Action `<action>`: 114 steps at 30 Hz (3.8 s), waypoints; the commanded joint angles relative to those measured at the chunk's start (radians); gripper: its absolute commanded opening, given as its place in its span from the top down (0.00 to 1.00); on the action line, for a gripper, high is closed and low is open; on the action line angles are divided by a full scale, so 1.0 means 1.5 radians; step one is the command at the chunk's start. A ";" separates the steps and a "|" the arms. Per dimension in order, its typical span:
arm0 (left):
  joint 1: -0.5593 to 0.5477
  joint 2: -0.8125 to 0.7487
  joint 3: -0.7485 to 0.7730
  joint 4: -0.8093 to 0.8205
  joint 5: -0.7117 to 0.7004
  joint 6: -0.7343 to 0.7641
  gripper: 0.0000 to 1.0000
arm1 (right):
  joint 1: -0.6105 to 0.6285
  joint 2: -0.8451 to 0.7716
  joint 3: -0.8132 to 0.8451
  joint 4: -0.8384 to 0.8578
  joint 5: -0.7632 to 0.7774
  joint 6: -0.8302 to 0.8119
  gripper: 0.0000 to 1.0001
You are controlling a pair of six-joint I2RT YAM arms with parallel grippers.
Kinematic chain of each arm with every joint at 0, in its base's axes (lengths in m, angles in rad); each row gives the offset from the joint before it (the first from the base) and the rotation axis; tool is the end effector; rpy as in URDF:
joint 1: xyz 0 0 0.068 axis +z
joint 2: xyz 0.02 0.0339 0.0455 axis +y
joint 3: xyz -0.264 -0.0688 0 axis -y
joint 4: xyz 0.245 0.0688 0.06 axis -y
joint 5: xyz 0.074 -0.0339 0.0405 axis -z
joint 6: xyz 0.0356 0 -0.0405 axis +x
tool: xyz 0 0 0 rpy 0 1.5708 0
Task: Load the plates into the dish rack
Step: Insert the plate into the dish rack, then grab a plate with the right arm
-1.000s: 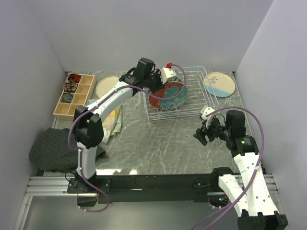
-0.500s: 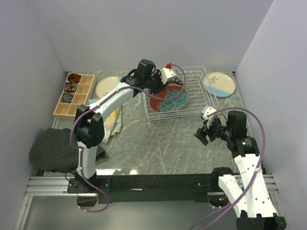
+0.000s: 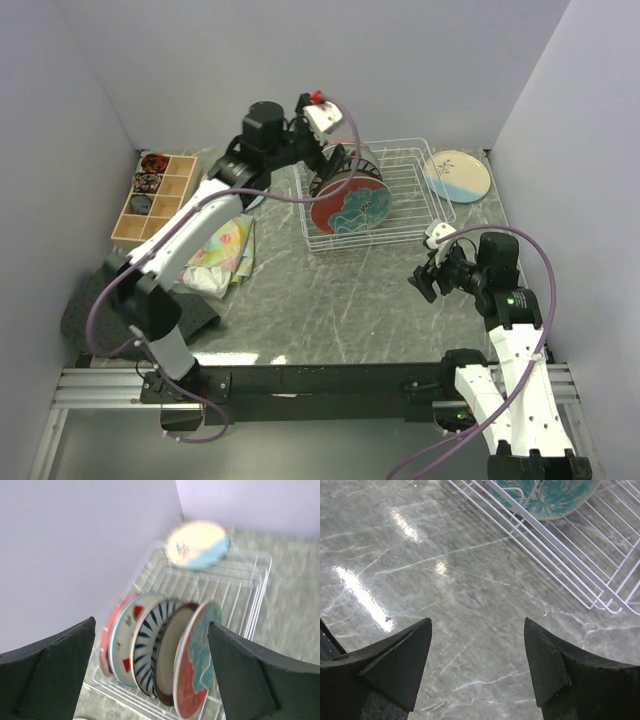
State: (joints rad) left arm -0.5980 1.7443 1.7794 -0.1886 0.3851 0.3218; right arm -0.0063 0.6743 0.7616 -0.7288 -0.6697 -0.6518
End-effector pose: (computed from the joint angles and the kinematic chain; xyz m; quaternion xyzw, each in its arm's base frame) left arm 0.3347 -0.2442 0.4257 0.4424 0.6125 -0.2318 0.6127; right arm 0.1344 0.0213 0.2985 -0.4075 0.7540 0.1413 0.4954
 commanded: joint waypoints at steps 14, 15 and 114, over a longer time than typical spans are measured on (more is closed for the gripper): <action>0.013 -0.558 -0.525 0.077 -0.121 -0.205 0.01 | -0.180 0.077 0.103 0.049 0.070 0.139 0.15; 0.013 -0.611 -0.553 0.077 -0.153 -0.204 0.01 | -0.195 0.092 0.123 0.047 0.078 0.151 0.16; 0.042 -0.777 -0.722 0.068 -0.225 -0.199 0.01 | -0.175 1.154 0.895 -0.111 0.537 0.334 0.70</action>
State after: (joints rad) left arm -0.5415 0.5861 0.6949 -0.1024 0.0368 0.0303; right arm -0.2661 2.4588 2.1788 -0.7967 0.1371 -0.0891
